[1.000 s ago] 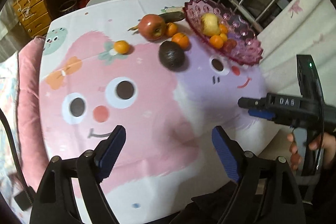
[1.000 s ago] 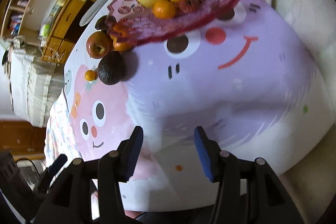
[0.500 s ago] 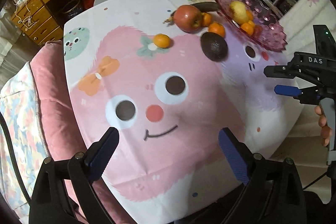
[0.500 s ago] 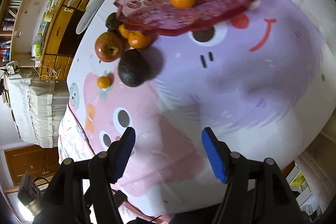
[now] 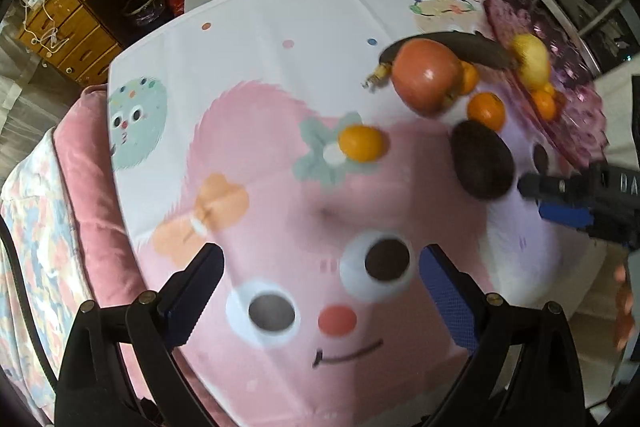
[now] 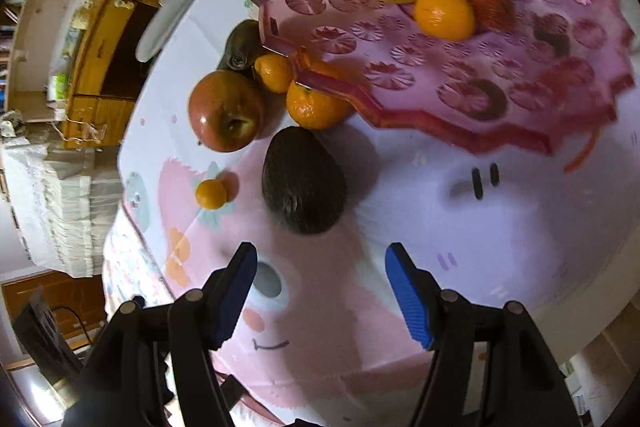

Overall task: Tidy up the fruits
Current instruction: 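Move both open tools back toward the avocado and mandarins beside the bowl, then grasp a small mandarin with the left tool while the right tool grasps the avocado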

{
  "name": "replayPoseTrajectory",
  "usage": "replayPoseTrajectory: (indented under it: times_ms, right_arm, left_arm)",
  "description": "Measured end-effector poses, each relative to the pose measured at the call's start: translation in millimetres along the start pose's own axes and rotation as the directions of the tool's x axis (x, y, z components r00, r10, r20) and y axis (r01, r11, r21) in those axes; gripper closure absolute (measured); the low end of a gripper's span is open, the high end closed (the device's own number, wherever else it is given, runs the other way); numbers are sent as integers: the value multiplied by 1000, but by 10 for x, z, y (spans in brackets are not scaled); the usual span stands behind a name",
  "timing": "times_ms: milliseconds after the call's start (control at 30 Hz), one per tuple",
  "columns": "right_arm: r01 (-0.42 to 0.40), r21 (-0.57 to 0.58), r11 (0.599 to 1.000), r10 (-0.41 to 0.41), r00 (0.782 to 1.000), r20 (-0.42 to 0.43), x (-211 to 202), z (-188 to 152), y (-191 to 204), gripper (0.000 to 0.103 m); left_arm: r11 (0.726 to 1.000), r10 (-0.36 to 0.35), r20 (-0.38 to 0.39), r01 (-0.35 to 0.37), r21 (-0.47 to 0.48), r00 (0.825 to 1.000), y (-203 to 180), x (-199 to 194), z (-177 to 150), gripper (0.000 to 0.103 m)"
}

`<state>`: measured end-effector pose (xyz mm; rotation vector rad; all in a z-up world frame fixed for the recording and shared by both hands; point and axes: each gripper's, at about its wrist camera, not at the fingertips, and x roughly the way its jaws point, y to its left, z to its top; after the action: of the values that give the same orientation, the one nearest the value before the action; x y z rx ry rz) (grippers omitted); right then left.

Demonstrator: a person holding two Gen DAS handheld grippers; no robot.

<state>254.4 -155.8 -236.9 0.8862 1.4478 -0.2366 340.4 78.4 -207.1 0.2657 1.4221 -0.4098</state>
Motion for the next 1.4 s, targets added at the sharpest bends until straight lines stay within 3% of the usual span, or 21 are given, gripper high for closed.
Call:
replayPoseTrajectory:
  times_ms: [400,567,733,933,1033,1267,1400]
  right_arm:
    - [117,-89,989,-122,991,-53,364,246,237,36]
    - [133,-124,983,-143,987,-77,495,280,321,36]
    - [157,-151,976,-173,980,-99,604,307,386,36]
    - [190,-188,964,-212,972,-105,681,329,470,39]
    - [190,-206,960,-215,971,-107,721,333,529,46]
    - [177,-203,963,-201,974,-104,760,331,556,46]
    - [177,-222,959,-201,975,-93,779,280,557,46]
  left_arm:
    - [999,-42,-25,42,-29,999,-45,593,587,6]
    - [999,-38,-43,39,4,998,-136,722,719,12]
    - [999,-43,-57,45,23,997,-224,799,809,28]
    - [999,-28,-73,30,35,997,-242,870,856,38]
    - [999,-22,-78,25,40,997,-294,938,859,47]
    - [997,-30,-73,34,62,997,-362,991,794,55]
    - [996,-40,-50,44,74,998,-405,981,782,66]
